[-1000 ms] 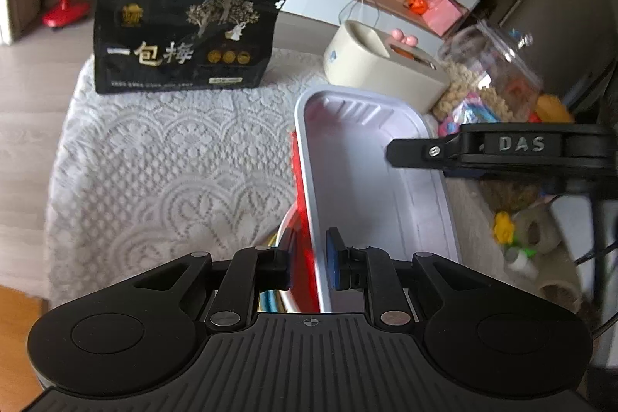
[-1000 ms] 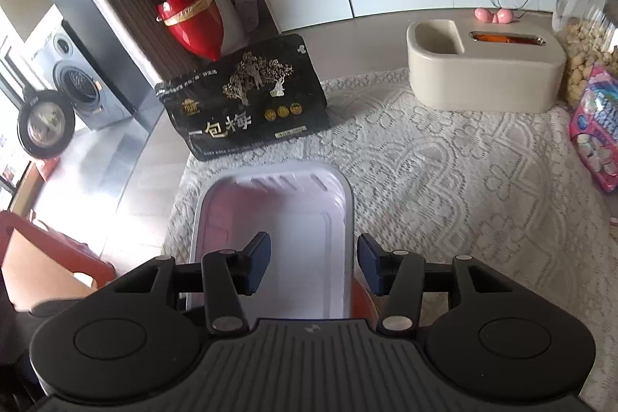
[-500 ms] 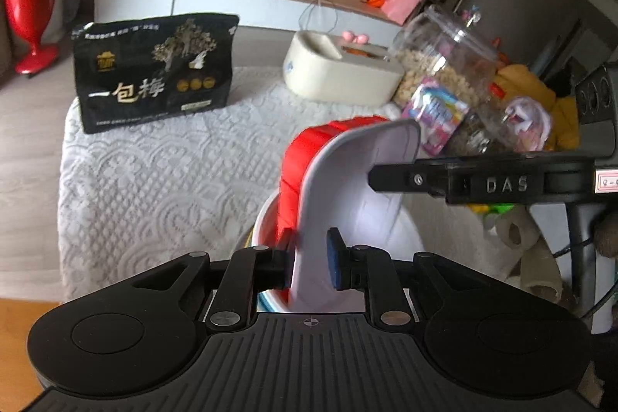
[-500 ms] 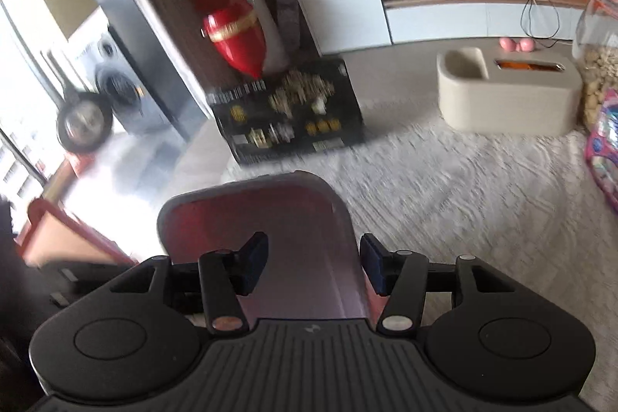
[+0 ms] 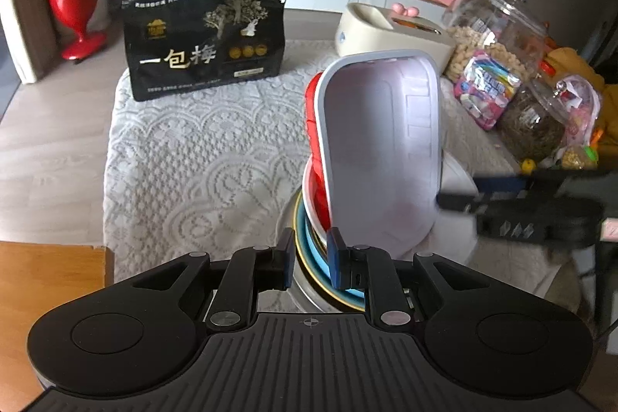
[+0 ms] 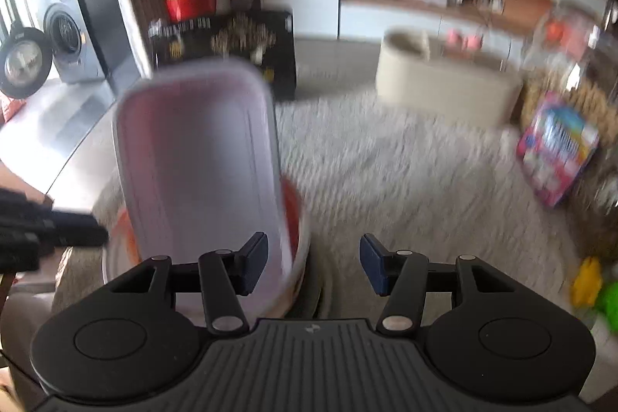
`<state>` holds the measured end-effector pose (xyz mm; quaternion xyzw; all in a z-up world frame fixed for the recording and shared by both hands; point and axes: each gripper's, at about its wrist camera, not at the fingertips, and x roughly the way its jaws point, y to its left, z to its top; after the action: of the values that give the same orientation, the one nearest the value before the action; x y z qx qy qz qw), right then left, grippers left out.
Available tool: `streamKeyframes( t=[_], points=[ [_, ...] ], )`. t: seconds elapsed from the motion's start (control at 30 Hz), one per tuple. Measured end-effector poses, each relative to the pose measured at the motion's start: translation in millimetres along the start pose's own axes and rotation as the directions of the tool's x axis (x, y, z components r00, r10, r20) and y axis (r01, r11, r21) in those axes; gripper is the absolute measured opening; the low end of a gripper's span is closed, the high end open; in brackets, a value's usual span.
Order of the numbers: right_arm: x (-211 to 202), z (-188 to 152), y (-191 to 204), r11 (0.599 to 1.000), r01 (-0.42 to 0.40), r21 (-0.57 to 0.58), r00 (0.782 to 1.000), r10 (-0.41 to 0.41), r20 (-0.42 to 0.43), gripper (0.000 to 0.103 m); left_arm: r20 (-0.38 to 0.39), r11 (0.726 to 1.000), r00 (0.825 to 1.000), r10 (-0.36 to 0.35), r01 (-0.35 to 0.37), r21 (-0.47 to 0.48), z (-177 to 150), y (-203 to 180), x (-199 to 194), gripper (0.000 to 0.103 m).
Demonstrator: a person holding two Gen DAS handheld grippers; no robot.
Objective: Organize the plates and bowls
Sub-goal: 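Carry the tray over the bowl stack and tilt it into the white bowl, then set the tray upright in the white bowl, open and withdraw the right gripper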
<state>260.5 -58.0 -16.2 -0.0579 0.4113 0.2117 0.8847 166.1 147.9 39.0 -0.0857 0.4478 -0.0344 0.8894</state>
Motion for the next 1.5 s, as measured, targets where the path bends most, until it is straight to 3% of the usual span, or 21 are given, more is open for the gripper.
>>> streamKeyframes(
  t=[0.1,0.23,0.43,0.63,0.77,1.03,1.3,1.5],
  points=[
    [8.8,-10.6,-0.1,0.999,-0.042,0.028,0.998,0.044,-0.054,0.052,0.014,1.0,1.0,-0.014,0.013,0.007,0.6,-4.4,-5.1,0.019],
    [7.7,-20.5,16.2,0.997,-0.075,-0.018,0.996,0.074,-0.059,0.046,0.031,1.0,0.999,-0.026,0.026,0.011,1.2,-8.2,-11.8,0.019],
    [2.1,-25.0,22.6,0.997,-0.067,-0.04,0.996,0.064,-0.063,0.047,0.018,1.0,1.0,0.014,-0.014,-0.015,1.8,-2.8,-9.0,0.019],
    [-7.7,-21.6,8.6,1.0,-0.029,0.011,1.0,0.029,-0.006,0.047,-0.033,0.999,0.999,0.038,-0.038,-0.007,-4.4,-2.4,3.8,0.017],
    [-13.3,-25.8,9.0,0.999,-0.044,0.01,0.999,0.044,0.023,0.032,-0.047,0.999,0.998,-0.034,0.033,-0.013,-9.9,-5.9,10.3,0.016],
    [-17.5,-40.3,12.8,0.998,-0.055,0.008,0.997,0.055,0.054,0.031,-0.023,0.999,1.0,-0.021,0.02,-0.031,-18.4,-6.8,13.1,0.016],
    [-32.2,-42.8,7.7,0.997,-0.077,0.016,0.993,0.075,0.089,0.031,0.052,0.995,0.998,-0.022,0.027,-0.101,-21.2,6.9,-14.6,0.017],
    [-27.2,-46.2,5.2,0.998,-0.062,0.027,0.993,0.059,0.103,0.031,0.008,0.99,1.0,0.014,-0.013,-0.137,-27.4,11.2,-0.6,0.017]
  ],
)
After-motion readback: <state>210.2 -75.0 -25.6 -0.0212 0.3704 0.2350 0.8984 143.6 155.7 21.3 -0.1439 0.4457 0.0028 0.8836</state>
